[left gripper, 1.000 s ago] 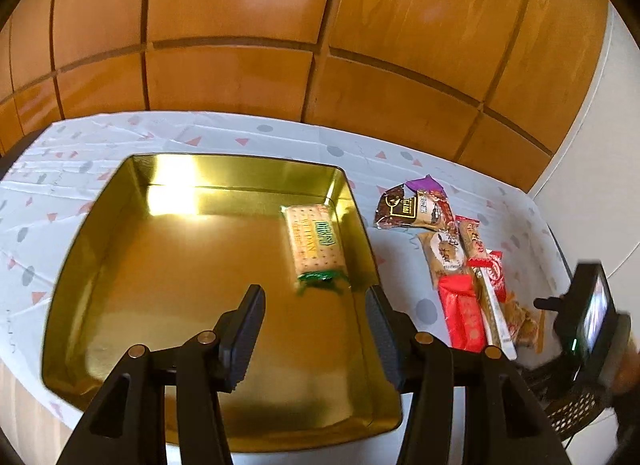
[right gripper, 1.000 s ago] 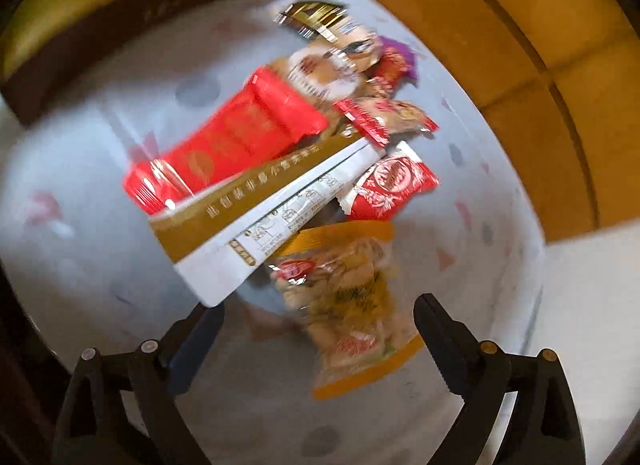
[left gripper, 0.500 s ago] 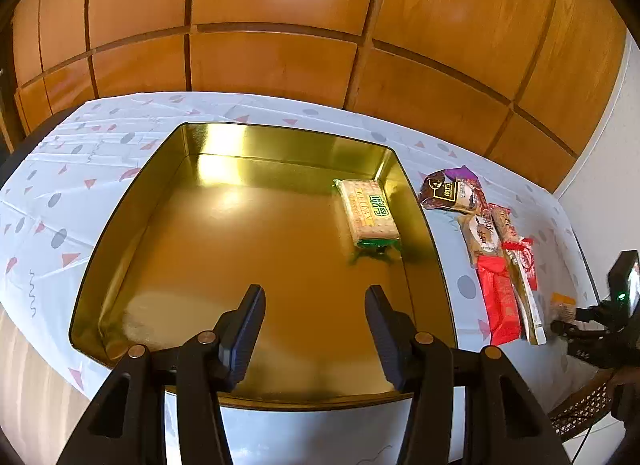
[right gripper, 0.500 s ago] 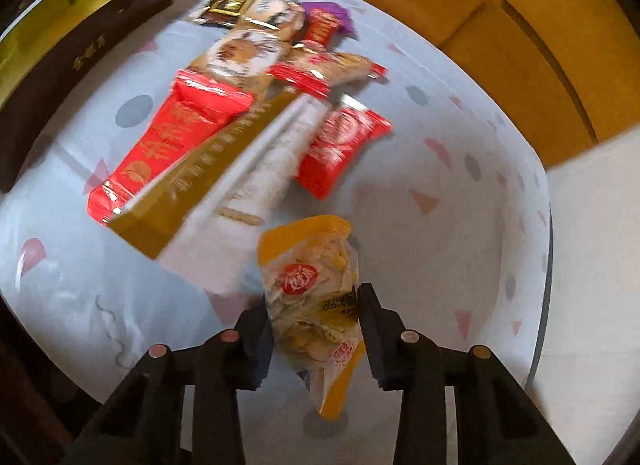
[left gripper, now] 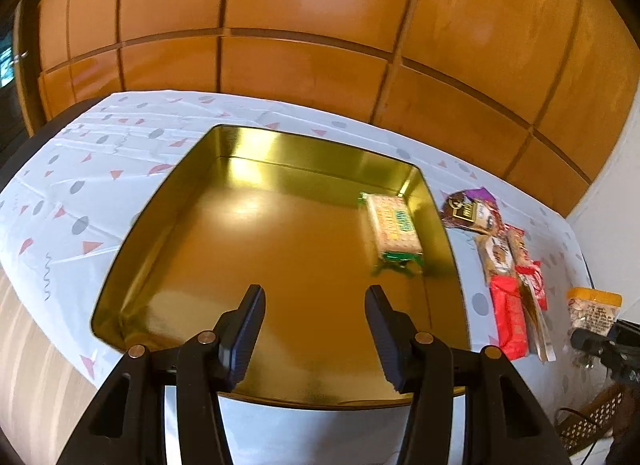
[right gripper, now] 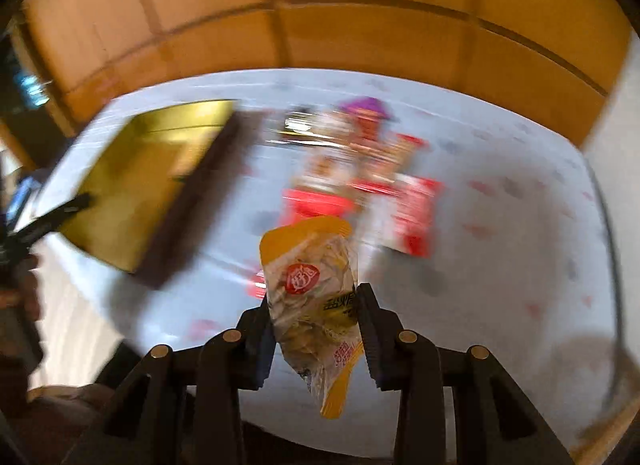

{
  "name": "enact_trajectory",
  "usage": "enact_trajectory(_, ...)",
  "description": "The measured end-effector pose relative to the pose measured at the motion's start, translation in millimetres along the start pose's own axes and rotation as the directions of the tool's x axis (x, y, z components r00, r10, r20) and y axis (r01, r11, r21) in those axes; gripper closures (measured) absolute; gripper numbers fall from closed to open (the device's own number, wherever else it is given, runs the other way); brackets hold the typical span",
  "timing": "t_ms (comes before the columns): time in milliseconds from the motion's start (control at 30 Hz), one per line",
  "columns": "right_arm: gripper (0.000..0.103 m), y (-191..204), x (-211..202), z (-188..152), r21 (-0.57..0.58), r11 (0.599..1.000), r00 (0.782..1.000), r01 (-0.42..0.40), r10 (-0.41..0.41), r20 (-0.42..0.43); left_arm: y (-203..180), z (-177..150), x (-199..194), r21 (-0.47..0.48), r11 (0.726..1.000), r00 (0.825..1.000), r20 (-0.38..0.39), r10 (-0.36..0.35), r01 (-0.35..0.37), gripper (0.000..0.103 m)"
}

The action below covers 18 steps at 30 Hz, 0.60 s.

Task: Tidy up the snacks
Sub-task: 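Drop the cracker pack into the tin with the left gripper while the right drops the nut bag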

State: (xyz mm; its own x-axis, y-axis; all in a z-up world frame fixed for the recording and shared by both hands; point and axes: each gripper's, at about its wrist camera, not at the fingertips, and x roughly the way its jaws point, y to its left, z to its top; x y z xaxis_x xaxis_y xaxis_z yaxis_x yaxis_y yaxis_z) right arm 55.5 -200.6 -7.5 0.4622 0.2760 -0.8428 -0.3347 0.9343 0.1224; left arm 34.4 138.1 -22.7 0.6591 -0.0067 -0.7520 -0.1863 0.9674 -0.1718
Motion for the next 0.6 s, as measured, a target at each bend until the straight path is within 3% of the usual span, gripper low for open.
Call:
enact_trajectory(133, 0.066, 59, 11, 20, -0.066, 0.986, 0.987, -0.156, 0.157, 0.017, 12, -2, -2, -0.023, 1.000, 1.000, -0.001, 0.021, -0.021, 0.050)
enact_trajectory(300, 0.065, 109, 28, 45, -0.093, 0.955, 0.959, -0.283, 0.284, 0.002, 20, -6, -2, -0.038, 0.999, 1.000, -0.006, 0.029, -0.029, 0.050)
enact_trajectory(500, 0.063, 137, 55, 63, -0.050, 0.946, 0.947, -0.321, 0.320, -0.027, 21, -10, 0, -0.032, 0.999, 1.000, -0.015, 0.017, -0.018, 0.050)
enact_trajectory(600, 0.063, 136, 65, 63, -0.046, 0.964, 0.965, -0.263, 0.262, -0.026, 19, -11, 2, -0.021, 1.000, 1.000, -0.018, 0.015, -0.015, 0.050)
